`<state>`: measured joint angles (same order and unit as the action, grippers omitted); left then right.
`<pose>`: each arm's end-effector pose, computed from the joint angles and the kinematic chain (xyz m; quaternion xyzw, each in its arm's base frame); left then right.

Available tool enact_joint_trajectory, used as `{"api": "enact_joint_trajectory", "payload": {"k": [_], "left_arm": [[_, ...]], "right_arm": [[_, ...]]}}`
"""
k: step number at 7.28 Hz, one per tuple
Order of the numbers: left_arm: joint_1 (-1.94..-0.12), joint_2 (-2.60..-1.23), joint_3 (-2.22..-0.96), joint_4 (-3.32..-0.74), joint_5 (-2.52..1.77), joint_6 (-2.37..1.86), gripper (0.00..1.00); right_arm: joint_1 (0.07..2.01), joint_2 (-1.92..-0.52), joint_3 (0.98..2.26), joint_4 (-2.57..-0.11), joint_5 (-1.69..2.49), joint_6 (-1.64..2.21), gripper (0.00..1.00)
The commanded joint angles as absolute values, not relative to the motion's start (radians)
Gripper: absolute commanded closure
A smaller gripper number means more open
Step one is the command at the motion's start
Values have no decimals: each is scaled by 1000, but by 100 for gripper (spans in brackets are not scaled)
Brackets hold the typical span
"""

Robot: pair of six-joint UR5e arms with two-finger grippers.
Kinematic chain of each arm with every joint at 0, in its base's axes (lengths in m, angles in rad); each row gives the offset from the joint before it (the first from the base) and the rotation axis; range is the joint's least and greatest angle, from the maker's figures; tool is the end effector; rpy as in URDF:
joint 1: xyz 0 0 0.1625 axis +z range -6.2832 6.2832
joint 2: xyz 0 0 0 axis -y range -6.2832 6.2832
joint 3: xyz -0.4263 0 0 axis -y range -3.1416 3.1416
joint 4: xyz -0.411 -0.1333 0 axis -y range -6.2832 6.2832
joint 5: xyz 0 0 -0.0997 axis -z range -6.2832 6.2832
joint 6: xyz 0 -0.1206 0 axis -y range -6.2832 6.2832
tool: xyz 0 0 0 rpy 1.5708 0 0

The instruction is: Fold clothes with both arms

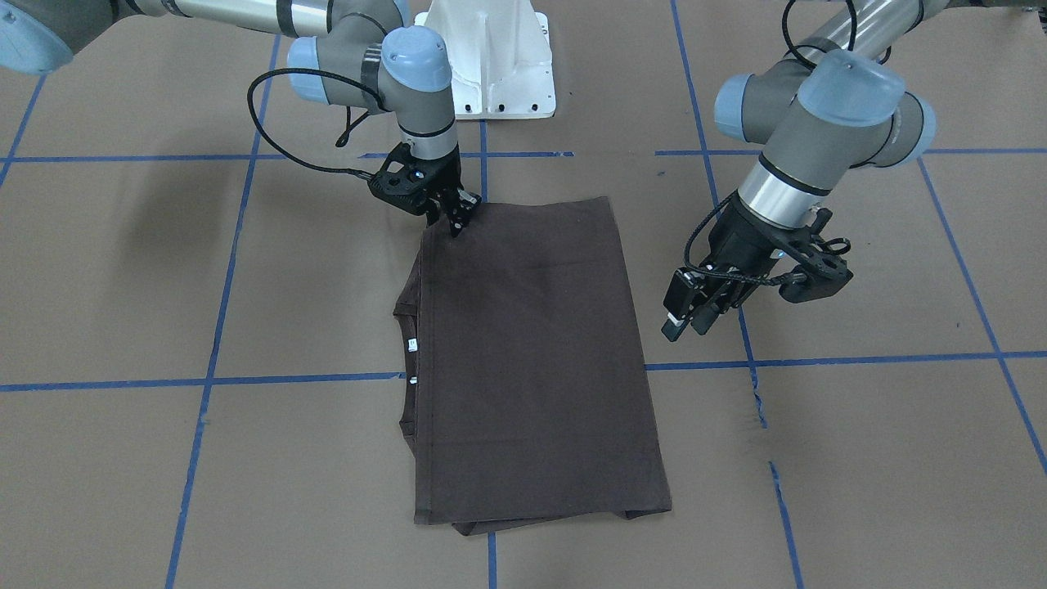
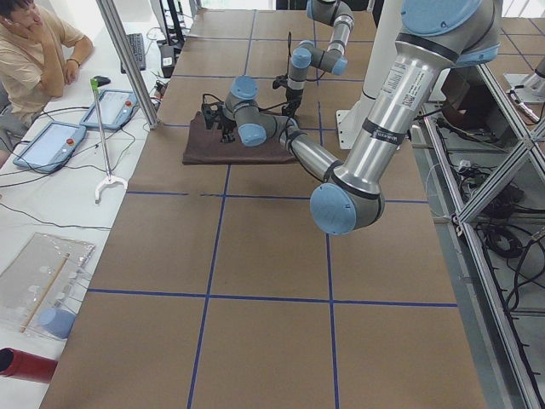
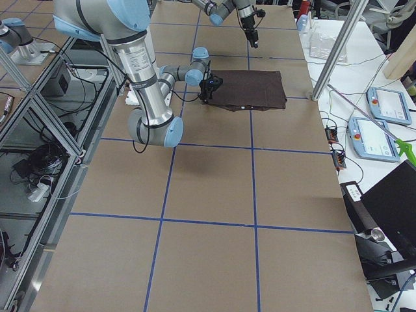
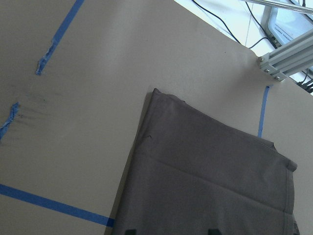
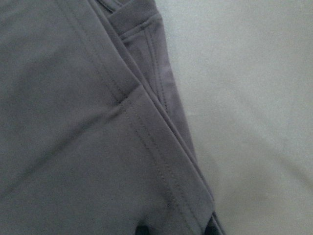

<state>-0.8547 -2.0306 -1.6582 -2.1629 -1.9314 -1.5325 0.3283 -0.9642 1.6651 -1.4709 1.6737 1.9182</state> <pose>0.3808 -0.5758 0.2873 0.0929 0.5438 -0.2401 0.7988 -0.6356 -0.3442 0.2596 -0.0511 -0.3888 0.2859 0.8743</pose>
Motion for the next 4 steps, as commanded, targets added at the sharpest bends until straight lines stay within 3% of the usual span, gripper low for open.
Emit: {"api": "enact_joint_trajectory", "payload": {"k": [1,4], "left_arm": [[-856,-2029,-1664,-2161,-1931,-1532,42],[-853,-2029,-1689,-2112,-1931,-1532,42]], "right_arm": [[328,-948,1666,-1474,1675,1916,100],[337,-939,1666,-1479,1675,1917,100]]}}
